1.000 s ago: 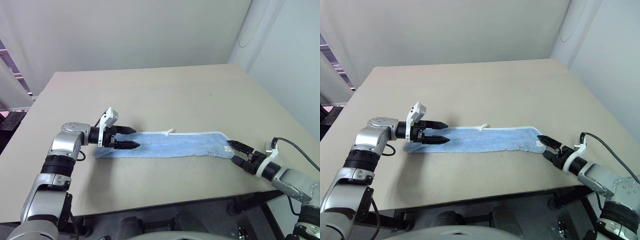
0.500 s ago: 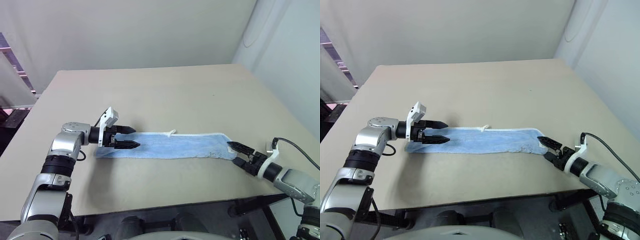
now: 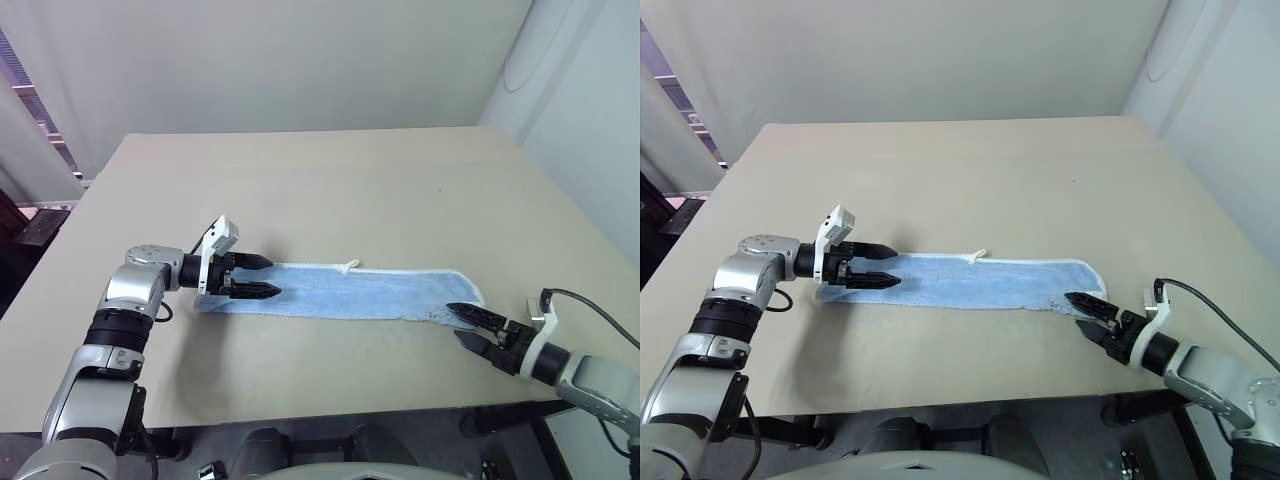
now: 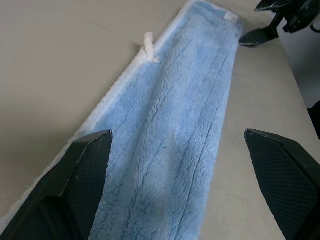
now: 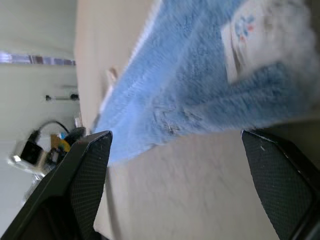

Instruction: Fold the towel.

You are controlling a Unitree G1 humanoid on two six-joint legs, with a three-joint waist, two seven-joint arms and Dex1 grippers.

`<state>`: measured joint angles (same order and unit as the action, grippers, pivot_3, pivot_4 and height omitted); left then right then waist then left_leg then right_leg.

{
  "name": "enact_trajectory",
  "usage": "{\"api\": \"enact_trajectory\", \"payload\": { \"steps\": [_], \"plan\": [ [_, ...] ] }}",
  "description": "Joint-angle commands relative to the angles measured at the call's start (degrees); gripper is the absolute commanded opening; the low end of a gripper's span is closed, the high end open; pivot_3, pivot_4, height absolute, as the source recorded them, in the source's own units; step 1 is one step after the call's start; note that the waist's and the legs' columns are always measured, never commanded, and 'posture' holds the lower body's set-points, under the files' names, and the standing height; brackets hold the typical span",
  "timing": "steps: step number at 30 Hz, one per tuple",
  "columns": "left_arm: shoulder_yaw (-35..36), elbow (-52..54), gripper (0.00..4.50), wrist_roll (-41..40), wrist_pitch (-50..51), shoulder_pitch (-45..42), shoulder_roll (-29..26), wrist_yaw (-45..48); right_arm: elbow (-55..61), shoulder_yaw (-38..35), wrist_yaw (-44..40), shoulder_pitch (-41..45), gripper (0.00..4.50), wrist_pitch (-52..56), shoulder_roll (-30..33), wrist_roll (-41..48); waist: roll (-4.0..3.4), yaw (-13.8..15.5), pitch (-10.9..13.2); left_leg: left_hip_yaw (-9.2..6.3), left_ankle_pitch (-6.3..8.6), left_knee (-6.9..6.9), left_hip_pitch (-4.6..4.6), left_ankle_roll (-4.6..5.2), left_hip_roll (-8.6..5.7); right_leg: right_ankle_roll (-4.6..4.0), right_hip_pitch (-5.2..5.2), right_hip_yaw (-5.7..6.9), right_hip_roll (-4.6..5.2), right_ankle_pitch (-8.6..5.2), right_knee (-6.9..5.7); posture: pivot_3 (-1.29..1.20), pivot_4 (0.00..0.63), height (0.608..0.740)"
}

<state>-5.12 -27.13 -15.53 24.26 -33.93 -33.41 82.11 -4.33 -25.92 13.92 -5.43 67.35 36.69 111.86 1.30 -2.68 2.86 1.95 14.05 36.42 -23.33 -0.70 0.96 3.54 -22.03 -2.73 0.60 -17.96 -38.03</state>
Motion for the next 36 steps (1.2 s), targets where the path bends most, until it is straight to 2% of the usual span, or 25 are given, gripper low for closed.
{"api": "enact_trajectory", "payload": {
  "steps": [1, 9, 12, 17, 20, 25, 27, 30, 36],
  "plan": [
    [-0.07, 0.27, 4.46, -0.20, -0.82, -1.60, -0.33, 0.24, -1.32, 2.96, 2.62, 1.73, 4.32, -3.26, -1.33, 0.90, 0.11, -0.24, -0.06, 0.00, 0.00, 0.07, 0.01, 0.00, 0.03, -0.02, 0.02, 0.00, -0.03, 0.01, -0.01, 0.00, 0.000, 0.740],
    [0.08, 0.82, 4.46, -0.54, -0.63, -1.09, -1.05, -0.01, -8.92, -0.88, 6.01, 4.30, 4.32, -10.62, -0.58, -1.98, 0.09, -0.83, -0.06, 0.03, -0.02, 0.68, 0.08, 0.03, 0.09, -0.33, 0.44, -0.02, 0.08, 0.14, 0.09, 0.00, 0.000, 0.740],
    [0.06, 0.88, 4.46, -0.55, -0.68, -1.00, -1.15, -0.09, -9.31, -1.35, 5.40, 4.91, 4.32, -11.39, -0.33, -2.85, -0.02, -0.74, -0.01, 0.04, -0.12, 0.65, 0.08, 0.21, 0.06, -0.38, 0.68, 0.00, 0.30, 0.51, 0.66, 0.00, 0.000, 0.740],
    [0.08, 0.75, 4.46, -0.66, -0.66, -1.17, -1.05, -0.26, -8.58, -1.45, 5.25, 5.79, 4.32, -11.43, -0.63, -3.34, -0.10, -0.27, 0.01, 0.57, -0.09, 0.56, -0.05, 0.37, -0.06, -0.52, 0.65, 0.42, 1.27, 0.63, 1.08, 0.00, 0.000, 0.740],
    [0.03, 0.63, 4.50, -0.64, -0.68, -1.26, -0.93, -0.32, -8.25, -1.57, 5.32, 6.01, 3.68, -11.77, -0.89, -4.69, -0.10, 0.05, 0.00, 1.11, 0.03, 0.55, -0.06, 0.65, -0.10, -0.55, 0.49, 1.07, 2.10, 0.67, 1.08, 0.00, 0.000, 0.740],
    [0.00, 0.30, 4.50, -0.57, -0.79, -1.49, -0.82, -0.50, -8.59, -3.86, 4.37, 5.66, 1.88, -12.93, -1.00, -6.05, -0.17, 0.26, -0.04, 1.43, 0.03, 0.49, -0.60, 1.03, -0.10, -0.33, -0.27, 1.46, 2.51, 0.80, 1.03, 0.00, 0.000, 0.740],
    [-0.03, 0.08, 4.50, -0.51, -0.93, -1.60, -0.86, -0.49, -8.37, -4.84, 4.03, 5.09, 1.14, -12.67, -0.95, -5.86, -0.19, 0.48, -0.04, 1.44, 0.01, 0.53, -0.99, 1.05, -0.10, 0.37, -0.66, 1.48, 2.53, 1.13, 1.00, 0.00, 0.000, 0.740],
    [-0.11, -0.42, 4.50, -0.41, -1.10, -1.95, -0.79, -0.42, -7.53, -5.73, 3.58, 4.15, 0.04, -11.99, -1.09, -5.54, -0.22, 0.66, -0.05, 1.44, 0.00, 0.54, -1.07, 1.07, -0.09, 0.50, -0.76, 1.54, 2.52, 1.11, 0.93, 0.00, 0.000, 0.740],
    [-0.10, -1.02, 4.50, -0.35, -1.33, -2.60, -0.95, -0.21, -1.82, -8.43, -2.04, -1.92, 0.01, -8.56, 0.93, -4.53, -0.25, 2.05, -0.06, 1.44, 0.00, 0.60, -1.07, 1.08, -0.09, 0.49, -0.72, 1.56, 2.52, 1.10, 0.94, 0.00, 0.000, 0.740]
  ]
}}
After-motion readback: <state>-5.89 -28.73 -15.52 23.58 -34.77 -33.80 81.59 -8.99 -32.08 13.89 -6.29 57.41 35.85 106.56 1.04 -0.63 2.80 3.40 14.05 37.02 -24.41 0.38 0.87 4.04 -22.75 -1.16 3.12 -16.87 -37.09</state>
